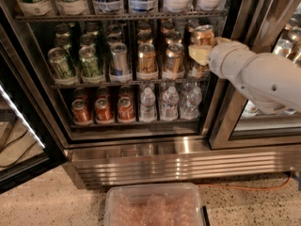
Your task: Pick orange can from middle shelf of fridge
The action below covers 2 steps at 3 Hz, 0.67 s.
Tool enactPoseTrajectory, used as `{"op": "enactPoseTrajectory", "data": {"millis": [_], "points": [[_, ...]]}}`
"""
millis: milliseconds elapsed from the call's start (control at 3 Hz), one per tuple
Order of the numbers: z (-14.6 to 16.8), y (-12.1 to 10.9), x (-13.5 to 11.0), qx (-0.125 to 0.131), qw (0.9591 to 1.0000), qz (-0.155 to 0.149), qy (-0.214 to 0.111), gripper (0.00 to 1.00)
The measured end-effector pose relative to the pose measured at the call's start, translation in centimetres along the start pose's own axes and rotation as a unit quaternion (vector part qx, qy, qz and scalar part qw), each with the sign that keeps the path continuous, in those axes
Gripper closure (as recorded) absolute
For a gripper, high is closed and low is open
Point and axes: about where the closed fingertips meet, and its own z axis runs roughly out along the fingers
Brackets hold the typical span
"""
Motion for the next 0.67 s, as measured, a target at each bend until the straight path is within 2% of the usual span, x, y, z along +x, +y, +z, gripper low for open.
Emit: {"op": "enactPoseTrajectory", "data": {"millis": [333,667], "points": [[-2.01,-0.48,0.65,-0.018,0.9991,0.015,0.035,1.0],[-2.08,-0.55,0.71,-0.019,0.9991,0.014,0.037,1.0]]}}
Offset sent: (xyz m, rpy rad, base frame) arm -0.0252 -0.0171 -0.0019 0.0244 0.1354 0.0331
